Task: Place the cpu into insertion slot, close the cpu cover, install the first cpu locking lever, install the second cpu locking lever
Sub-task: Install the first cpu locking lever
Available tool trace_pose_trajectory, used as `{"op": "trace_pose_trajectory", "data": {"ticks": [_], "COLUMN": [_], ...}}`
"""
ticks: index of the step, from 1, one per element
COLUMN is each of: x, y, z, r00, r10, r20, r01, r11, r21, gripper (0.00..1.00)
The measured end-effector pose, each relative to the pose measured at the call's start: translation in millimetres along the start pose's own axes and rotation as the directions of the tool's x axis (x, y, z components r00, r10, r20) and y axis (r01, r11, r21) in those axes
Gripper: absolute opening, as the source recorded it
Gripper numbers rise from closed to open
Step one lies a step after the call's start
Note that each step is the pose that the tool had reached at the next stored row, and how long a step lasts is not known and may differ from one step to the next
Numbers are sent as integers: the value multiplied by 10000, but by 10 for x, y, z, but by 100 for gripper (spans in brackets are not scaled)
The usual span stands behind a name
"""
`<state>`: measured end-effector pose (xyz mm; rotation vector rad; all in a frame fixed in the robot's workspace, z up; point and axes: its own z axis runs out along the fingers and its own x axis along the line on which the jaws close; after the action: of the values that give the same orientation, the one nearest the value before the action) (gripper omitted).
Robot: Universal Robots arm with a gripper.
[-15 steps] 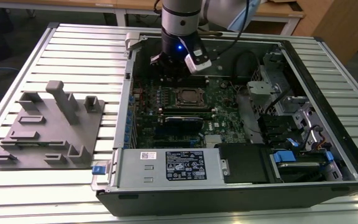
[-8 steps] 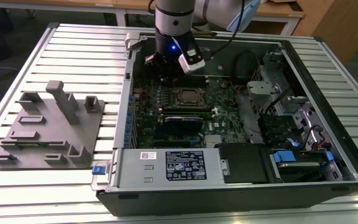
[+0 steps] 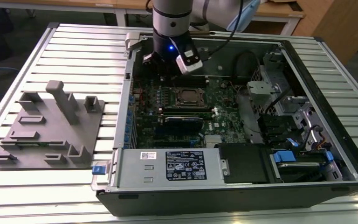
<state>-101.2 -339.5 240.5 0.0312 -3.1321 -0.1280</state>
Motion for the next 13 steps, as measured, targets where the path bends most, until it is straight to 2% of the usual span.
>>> {"op": "trace_pose_trajectory", "data": {"ticks": [2,6,9,10,11,13], "x": [40,72,86,89,91,92], "y": [-10,-18,-25,-27,-28,-28], "z": [-1,-2,-2,-2,-2,-2], "r00": [10000,10000,10000,10000,10000,10000], "r10": [-4,-7,-8,-8,-7,-7], "r20": [21,39,49,52,54,54], "r01": [5,10,14,15,15,15], "r11": [9991,9959,9915,9903,9896,9893], "r21": [-426,-903,-1298,-1390,-1440,-1461], "gripper": [10,10,10,10,10,10]}}
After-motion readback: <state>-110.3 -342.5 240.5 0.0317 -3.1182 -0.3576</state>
